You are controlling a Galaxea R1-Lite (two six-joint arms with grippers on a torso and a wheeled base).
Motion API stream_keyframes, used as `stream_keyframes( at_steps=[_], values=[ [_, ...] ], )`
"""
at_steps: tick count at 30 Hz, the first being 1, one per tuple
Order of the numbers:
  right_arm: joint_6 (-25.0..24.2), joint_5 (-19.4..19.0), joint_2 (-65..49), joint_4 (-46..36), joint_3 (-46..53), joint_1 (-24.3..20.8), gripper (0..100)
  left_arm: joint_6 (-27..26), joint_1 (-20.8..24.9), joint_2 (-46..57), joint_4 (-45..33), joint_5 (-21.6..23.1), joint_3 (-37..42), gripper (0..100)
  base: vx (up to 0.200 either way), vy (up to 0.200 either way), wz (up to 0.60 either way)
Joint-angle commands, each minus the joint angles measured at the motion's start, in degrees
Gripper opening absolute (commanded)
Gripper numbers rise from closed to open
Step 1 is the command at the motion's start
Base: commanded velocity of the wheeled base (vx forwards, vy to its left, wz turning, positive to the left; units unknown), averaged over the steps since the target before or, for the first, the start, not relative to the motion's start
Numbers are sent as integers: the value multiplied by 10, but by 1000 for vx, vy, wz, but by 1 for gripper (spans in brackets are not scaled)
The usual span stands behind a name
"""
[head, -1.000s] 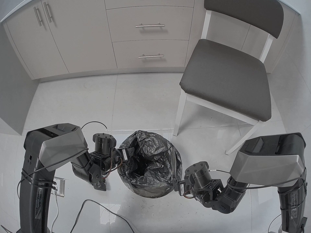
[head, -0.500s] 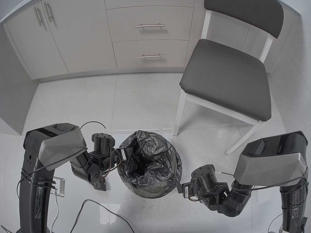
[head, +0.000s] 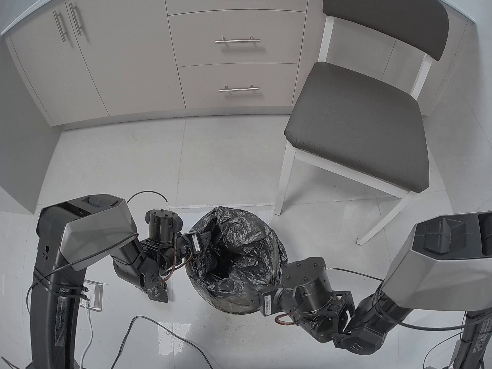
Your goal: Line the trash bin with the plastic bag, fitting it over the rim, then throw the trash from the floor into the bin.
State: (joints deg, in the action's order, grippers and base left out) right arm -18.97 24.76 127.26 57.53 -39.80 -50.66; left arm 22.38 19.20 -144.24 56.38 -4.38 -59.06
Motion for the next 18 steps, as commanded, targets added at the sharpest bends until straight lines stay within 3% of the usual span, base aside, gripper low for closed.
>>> stream_keyframes(
  at_steps=[1, 6, 17, 18],
  values=[
    [2, -1, -3, -5, -43, -19, 100, 0, 0, 1, 0, 0, 0, 100, 0, 0, 0],
    [13, -38, 47, -24, -114, -23, 100, 0, 0, -2, 2, 0, 0, 100, 0, 0, 0],
    [9, -66, 141, -17, -186, -30, 100, -2, 0, 1, 0, 0, -4, 100, 0, 0, 0],
    [5, -86, 143, -17, -186, -30, 100, -2, 0, 0, 0, 0, -3, 100, 0, 0, 0]
  ],
)
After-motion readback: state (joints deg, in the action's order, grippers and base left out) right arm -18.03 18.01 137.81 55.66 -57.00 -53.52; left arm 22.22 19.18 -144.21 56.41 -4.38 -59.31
